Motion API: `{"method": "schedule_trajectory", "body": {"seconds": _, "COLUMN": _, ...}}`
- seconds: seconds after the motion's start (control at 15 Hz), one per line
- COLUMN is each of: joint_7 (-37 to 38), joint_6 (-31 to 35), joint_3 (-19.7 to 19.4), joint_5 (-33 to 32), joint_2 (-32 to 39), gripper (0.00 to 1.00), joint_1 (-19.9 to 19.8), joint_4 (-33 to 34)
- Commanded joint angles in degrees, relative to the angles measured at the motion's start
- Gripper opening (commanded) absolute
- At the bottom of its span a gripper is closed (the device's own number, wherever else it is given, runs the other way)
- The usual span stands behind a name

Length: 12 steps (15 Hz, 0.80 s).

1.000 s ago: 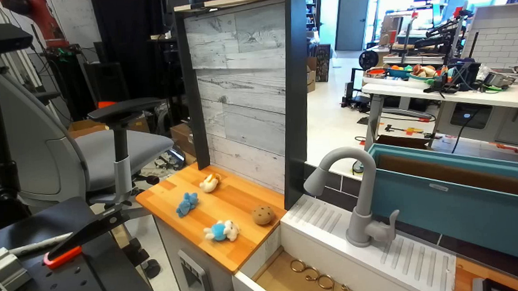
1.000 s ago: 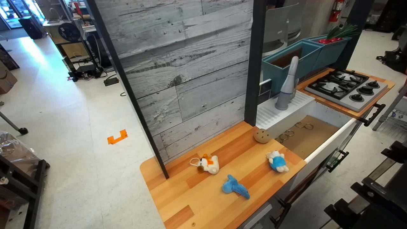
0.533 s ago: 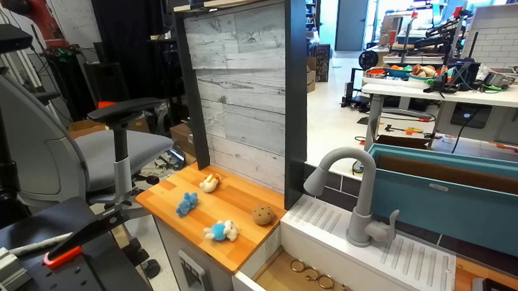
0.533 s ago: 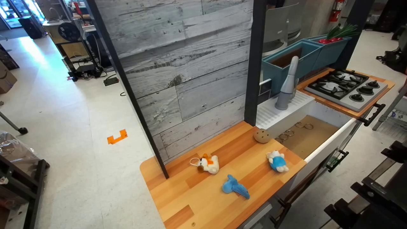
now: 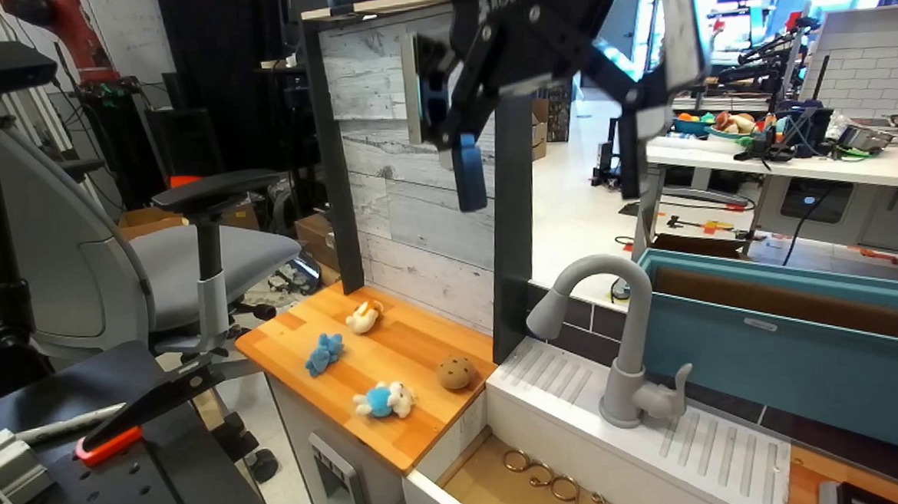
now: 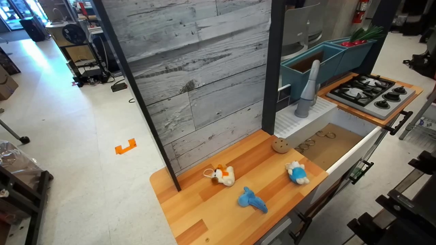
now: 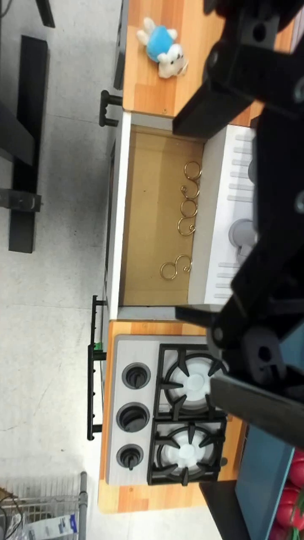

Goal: Slide the spout to the left

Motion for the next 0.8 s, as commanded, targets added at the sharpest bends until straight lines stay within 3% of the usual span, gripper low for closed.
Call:
{"method": "schedule_trajectory", "body": {"seconds": 0.0, "joint_7": 6.18, "joint_6": 10.35, "joint_3": -0.12, "joint_5": 1.03, "joint_2": 5.36, "gripper": 1.00, "joint_1": 0.61, "joint_4": -0.72}}
{"method": "schedule_trajectory", "body": {"seconds": 0.4, "joint_7": 14.20, "joint_6": 34.02, "joint_3": -3.55, "joint_5": -1.69, "joint_2": 13.83, "gripper": 1.00, "joint_1": 3.37, "joint_4": -3.04}}
{"method": "schedule_trajectory", "body": {"seconds": 0.6, "joint_7": 18.88, "joint_6": 48.35, "joint_3": -11.73, "joint_5": -5.69, "joint_2": 18.42, "gripper": 1.00, "joint_1": 10.25, "joint_4": -3.89}}
{"method": "schedule_trajectory", "body": {"seconds": 0.73, "joint_7": 23.14, "joint_6": 54.28, "joint_3": -15.94, "joint_5": -7.27, "joint_2": 22.25, "gripper": 1.00, "joint_1": 13.81, "joint_4": -3.01}}
